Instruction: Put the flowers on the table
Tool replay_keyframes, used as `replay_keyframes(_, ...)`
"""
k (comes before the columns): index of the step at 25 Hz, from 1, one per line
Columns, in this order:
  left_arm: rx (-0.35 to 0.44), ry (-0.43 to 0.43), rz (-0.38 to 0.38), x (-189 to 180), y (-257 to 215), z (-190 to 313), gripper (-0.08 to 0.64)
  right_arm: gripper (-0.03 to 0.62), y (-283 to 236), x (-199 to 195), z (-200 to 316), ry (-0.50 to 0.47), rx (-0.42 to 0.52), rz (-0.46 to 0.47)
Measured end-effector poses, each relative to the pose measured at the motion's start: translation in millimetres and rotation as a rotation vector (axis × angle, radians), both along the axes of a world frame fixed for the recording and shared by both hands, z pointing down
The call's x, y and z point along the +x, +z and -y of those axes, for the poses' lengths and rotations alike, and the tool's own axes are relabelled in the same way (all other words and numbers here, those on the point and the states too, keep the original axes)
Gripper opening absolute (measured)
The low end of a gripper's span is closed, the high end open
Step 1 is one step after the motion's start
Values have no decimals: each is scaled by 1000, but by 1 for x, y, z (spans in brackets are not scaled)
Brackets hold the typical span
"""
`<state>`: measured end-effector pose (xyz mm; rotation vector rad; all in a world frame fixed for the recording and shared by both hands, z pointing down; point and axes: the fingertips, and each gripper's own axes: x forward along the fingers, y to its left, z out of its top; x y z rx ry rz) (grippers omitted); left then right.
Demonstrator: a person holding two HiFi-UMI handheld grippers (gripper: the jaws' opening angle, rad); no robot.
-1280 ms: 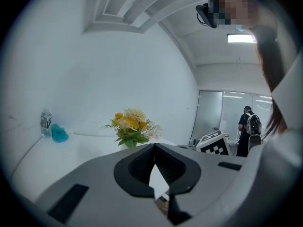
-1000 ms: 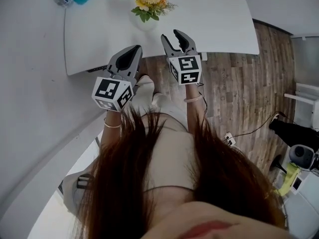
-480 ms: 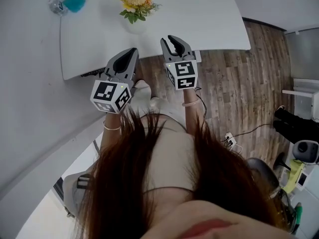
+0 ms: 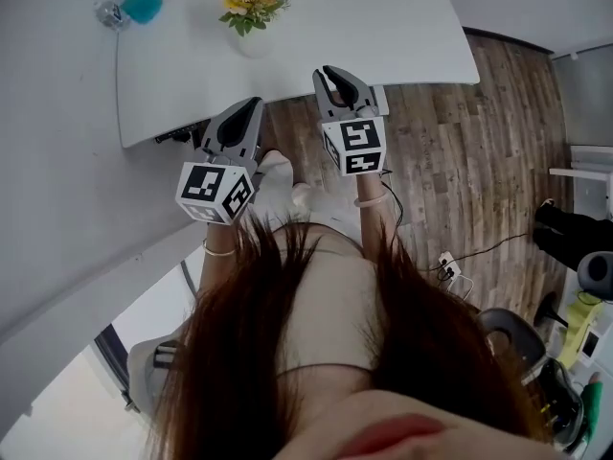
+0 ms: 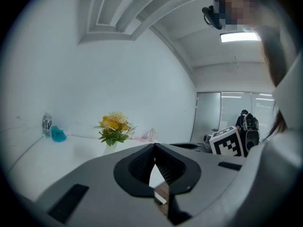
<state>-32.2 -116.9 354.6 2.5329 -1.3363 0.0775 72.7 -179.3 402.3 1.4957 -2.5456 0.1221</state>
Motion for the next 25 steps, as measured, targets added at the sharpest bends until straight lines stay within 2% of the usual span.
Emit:
replay_keyframes(13,11,-18,9,13,-1,-37,3,41,-5,9,-40,-26,29,12)
replay_keyframes(25,32,-4,1,23,-8,-34,3,38,-11,15,-38,-31,47,9)
